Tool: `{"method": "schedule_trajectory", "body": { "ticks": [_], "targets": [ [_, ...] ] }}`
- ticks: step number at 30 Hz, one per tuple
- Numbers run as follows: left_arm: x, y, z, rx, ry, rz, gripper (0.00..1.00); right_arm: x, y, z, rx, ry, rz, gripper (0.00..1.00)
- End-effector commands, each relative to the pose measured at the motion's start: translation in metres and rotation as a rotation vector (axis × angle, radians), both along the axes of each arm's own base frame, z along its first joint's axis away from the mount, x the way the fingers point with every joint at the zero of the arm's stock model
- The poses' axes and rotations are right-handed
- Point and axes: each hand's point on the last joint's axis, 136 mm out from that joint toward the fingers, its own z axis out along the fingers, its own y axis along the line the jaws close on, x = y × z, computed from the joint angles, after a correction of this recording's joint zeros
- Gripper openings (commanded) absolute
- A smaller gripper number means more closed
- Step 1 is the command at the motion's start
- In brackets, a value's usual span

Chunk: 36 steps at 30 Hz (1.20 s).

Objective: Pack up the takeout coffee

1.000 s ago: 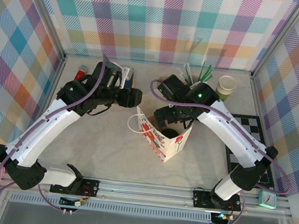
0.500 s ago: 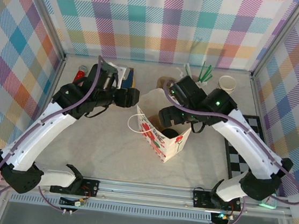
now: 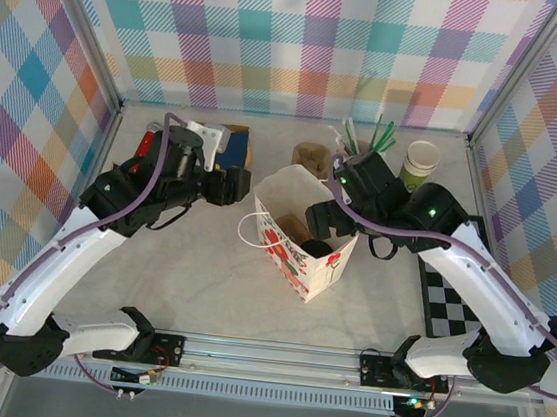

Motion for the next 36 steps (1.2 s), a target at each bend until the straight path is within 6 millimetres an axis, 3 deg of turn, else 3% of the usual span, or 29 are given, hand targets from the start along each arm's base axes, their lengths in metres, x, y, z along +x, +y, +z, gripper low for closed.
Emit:
{"method": "schedule_trajectory", "body": {
  "ticks": [1,7,13,26,36],
  "targets": [
    [-0.005,0.002,0.005,-0.001,-0.048,-0.018,0.71,0.0,-0.006,0.012,0.03,-0.067,0.002,0.99],
    [-0.012,0.01,-0.002,-0.003,-0.065,-0.006,0.71,0.003,-0.021,0.031,0.07,-0.166,-0.03,0.99],
    [-0.016,0.016,-0.009,-0.002,-0.06,0.007,0.71,0.013,-0.036,0.029,0.002,-0.146,-0.103,0.99],
    [-0.025,0.04,-0.017,0.005,-0.097,0.084,0.74,0.038,-0.068,0.042,0.103,-0.154,-0.216,0.99],
    [-0.026,0.043,-0.031,0.009,-0.057,0.094,0.74,0.064,-0.092,0.038,0.137,-0.116,-0.298,0.99]
  ]
}}
